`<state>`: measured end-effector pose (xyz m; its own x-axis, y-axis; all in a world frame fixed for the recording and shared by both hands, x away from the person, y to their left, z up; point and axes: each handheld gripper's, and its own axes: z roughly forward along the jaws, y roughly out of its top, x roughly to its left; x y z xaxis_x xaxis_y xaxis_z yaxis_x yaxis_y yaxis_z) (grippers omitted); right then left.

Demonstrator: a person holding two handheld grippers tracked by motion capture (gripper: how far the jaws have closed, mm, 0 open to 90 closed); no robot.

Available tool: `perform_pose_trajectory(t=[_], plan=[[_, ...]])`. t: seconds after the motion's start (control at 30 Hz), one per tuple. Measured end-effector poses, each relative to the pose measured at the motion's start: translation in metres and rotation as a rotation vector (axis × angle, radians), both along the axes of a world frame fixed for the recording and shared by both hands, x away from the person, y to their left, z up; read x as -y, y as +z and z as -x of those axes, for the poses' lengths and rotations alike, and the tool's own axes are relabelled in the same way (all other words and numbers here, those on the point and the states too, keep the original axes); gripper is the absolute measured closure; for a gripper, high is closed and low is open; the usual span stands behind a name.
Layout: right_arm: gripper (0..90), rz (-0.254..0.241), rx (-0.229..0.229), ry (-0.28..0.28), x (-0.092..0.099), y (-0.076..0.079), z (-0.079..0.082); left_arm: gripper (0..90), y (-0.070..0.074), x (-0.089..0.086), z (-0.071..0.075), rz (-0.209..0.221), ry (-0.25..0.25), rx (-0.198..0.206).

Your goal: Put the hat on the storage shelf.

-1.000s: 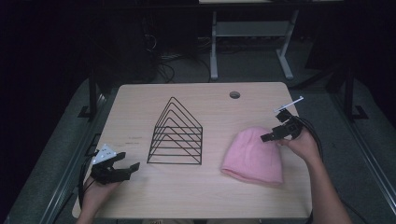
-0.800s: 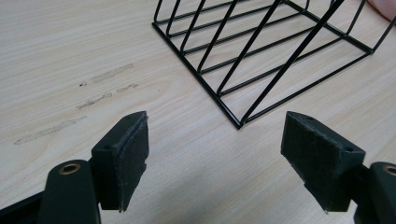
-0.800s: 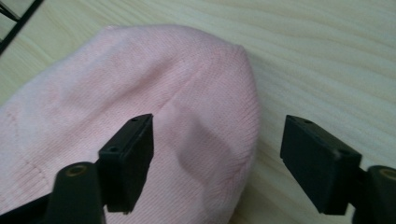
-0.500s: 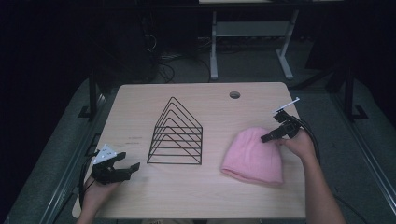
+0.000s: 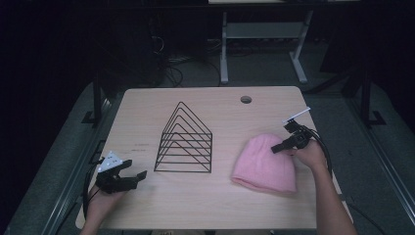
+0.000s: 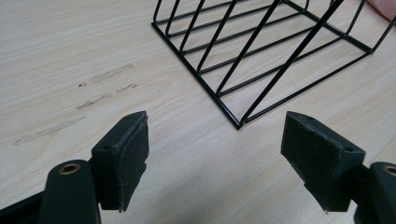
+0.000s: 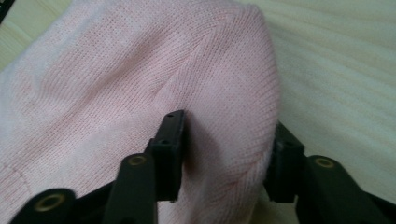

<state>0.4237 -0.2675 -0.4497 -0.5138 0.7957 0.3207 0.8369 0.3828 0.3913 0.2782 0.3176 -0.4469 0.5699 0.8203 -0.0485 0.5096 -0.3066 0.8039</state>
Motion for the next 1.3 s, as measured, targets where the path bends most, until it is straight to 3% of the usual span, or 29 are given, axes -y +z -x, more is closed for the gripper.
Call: perform_pose_trajectory(t=[0.17, 0.27, 0.47, 0.6, 0.67, 0.73, 0.77, 0.83, 0.87, 0.9, 1.0, 1.07, 1.13, 1.17, 1.3], plan=[[71.8, -0.057, 0.000, -0.002, 0.003, 0.002, 0.002, 23.6, 0.000, 0.000, 0.000, 0.000, 0.001, 0.000], [73.5, -0.082, 0.003, 0.011, 0.004, 0.005, 0.003, 23.6, 0.000, 0.000, 0.000, 0.001, 0.004, -0.002], [75.4, -0.149, 0.052, 0.043, 0.004, 0.022, 0.007, 23.6, -0.001, 0.001, -0.001, -0.006, -0.003, -0.008], [75.8, -0.190, 0.094, 0.079, -0.003, 0.049, 0.013, 23.6, -0.001, 0.001, 0.000, -0.001, -0.003, -0.009], [75.9, -0.192, 0.102, 0.087, -0.004, 0.053, 0.014, 23.6, -0.001, 0.001, 0.000, -0.003, -0.006, -0.015], [76.0, -0.204, 0.152, 0.112, -0.008, 0.072, 0.018, 23.6, -0.001, 0.002, -0.001, 0.001, -0.010, -0.017], [76.0, -0.204, 0.152, 0.112, -0.008, 0.072, 0.018, 23.6, -0.001, 0.002, -0.001, 0.001, -0.010, -0.017], [76.1, -0.216, 0.180, 0.126, -0.011, 0.087, 0.022, 23.6, -0.001, 0.003, -0.001, -0.005, -0.015, -0.023], [76.1, -0.214, 0.197, 0.139, -0.013, 0.098, 0.024, 23.8, 0.000, 0.005, -0.001, -0.024, -0.025, -0.019], [76.1, -0.214, 0.197, 0.139, -0.013, 0.098, 0.024, 24.0, 0.000, 0.005, -0.001, -0.024, -0.025, -0.019], [76.2, -0.199, 0.241, 0.170, -0.020, 0.121, 0.031, 24.4, 0.003, 0.006, 0.000, -0.011, -0.039, -0.021], [76.2, -0.196, 0.247, 0.176, -0.022, 0.125, 0.032, 24.3, 0.005, 0.007, -0.001, 0.014, -0.049, -0.031], [76.3, -0.186, 0.282, 0.196, -0.027, 0.143, 0.037, 24.3, 0.007, 0.009, -0.001, 0.004, -0.077, -0.032], [76.3, -0.186, 0.282, 0.196, -0.027, 0.143, 0.037, 24.3, 0.007, 0.009, -0.001, 0.004, -0.077, -0.032], [76.4, -0.177, 0.337, 0.230, -0.037, 0.170, 0.044, 24.4, 0.013, 0.010, -0.003, 0.025, -0.106, -0.045]])
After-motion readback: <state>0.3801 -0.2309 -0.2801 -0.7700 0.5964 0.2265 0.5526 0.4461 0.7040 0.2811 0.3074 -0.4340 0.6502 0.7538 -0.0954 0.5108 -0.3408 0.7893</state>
